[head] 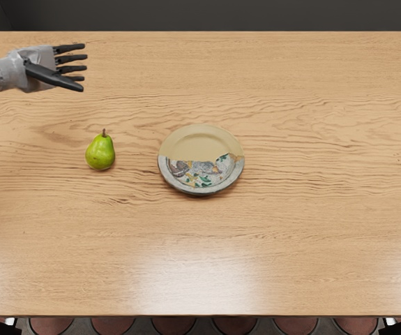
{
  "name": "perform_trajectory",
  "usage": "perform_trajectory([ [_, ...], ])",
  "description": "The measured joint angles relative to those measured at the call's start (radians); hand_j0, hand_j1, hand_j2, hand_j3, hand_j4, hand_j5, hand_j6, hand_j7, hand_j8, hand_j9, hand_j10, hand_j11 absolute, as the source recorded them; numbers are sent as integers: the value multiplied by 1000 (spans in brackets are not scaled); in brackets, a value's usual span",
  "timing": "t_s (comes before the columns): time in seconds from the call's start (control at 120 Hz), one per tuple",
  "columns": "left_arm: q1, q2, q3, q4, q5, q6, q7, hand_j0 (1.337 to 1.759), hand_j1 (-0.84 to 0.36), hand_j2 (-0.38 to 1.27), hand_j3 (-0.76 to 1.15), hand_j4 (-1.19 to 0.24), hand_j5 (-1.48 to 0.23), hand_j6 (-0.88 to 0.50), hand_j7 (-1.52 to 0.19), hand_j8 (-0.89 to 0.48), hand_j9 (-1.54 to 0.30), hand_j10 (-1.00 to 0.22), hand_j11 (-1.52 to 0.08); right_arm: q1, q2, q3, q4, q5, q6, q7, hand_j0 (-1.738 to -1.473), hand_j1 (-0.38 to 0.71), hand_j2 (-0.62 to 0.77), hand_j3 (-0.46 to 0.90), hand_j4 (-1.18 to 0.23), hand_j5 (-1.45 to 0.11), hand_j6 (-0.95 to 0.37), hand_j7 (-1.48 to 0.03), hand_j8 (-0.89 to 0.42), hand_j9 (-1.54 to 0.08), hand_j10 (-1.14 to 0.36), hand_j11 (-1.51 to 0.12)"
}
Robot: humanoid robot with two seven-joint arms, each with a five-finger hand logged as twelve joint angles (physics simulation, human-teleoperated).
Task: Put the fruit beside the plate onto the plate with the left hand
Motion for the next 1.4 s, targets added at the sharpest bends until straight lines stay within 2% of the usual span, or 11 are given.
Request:
perform_trajectory([
  [0.225, -2, 8, 2, 1, 11, 0, 41, 1658, 349, 0, 0, 0, 0, 0, 0, 0, 0, 0, 0, 0, 0, 3, -12, 2, -5, 0, -1658, -325, -4, 0, -20, -26, -20, -26, -20, -26, -20, -26],
  [0.317, -12, 9, 1, 2, 46, 0, 85, 1658, 349, 0, 0, 0, 0, 0, 0, 1, 0, 1, 0, 0, 0, 4, -18, 2, -6, 0, -1658, -325, -4, 0, -20, -26, -20, -26, -20, -26, -20, -26],
  [0.4, -31, 0, 1, 2, 111, 0, 105, 1658, 349, 0, 0, 0, 0, 1, 0, 1, 0, 1, 0, 0, 0, 4, -20, 2, -6, 0, -1658, -325, -4, 0, -20, -26, -20, -26, -20, -26, -20, -26],
  [0.525, -51, -42, 1, 2, 196, 0, 117, 1658, 349, 0, 0, 0, 0, 0, 0, 1, 0, 1, 0, 0, 0, 4, -22, 2, -7, 0, -1658, -325, -4, 0, -20, -26, -20, -26, -20, -26, -20, -26],
  [0.583, -94, -58, 7, 1, 249, 0, 117, 1658, 349, 0, 0, 0, 0, 0, 0, 0, 0, 0, 0, 0, 0, 4, -22, 3, -7, 0, -1658, -325, -4, 0, -20, -26, -20, -26, -20, -26, -20, -26],
  [0.725, -99, -95, 40, -9, 330, 7, 115, 1658, 349, 0, 0, -1, 0, -1, 0, -1, 0, 0, 0, 0, 0, 4, -22, 3, -7, 0, -1658, -325, -4, 0, -20, -26, -20, -26, -20, -26, -20, -26],
  [0.85, -93, -23, 83, -135, 353, 153, 112, 1658, 349, 0, 0, -1, 0, -1, 0, -1, 0, 0, 0, 0, 0, 4, -22, 3, -7, 0, -1658, -325, -4, 0, -20, -26, -20, -26, -20, -26, -20, -26],
  [0.983, -92, 36, 106, -307, 404, 295, 61, 1658, 349, 0, 0, -1, 0, -2, 0, -1, 0, -1, 0, 0, 0, 4, -22, 3, -7, 0, -1658, -325, -4, 0, -20, -26, -20, -26, -20, -26, -20, -26],
  [1.125, -90, 102, 166, -518, 451, 527, 42, 1658, 340, 2, 0, -9, -11, -9, -11, -9, -11, -9, -11, 0, 0, 4, -22, 3, -7, 0, -1658, -325, -4, 0, -20, -26, -20, -26, -20, -26, -20, -26],
  [1.233, -82, 90, 208, -578, 462, 654, 37, 1658, 323, 5, 0, -23, -29, -24, -29, -24, -29, -23, -29, 0, 0, 4, -22, 2, -7, 0, -1658, -325, -4, 0, -20, -26, -20, -26, -20, -26, -20, -26],
  [1.4, -34, 83, 236, -607, 469, 782, 35, 1658, 292, 10, 0, -49, -63, -50, -63, -50, -63, -49, -63, 0, 0, 4, -22, 3, -7, 0, -1658, -325, -4, 0, -20, -26, -20, -26, -20, -26, -20, -26],
])
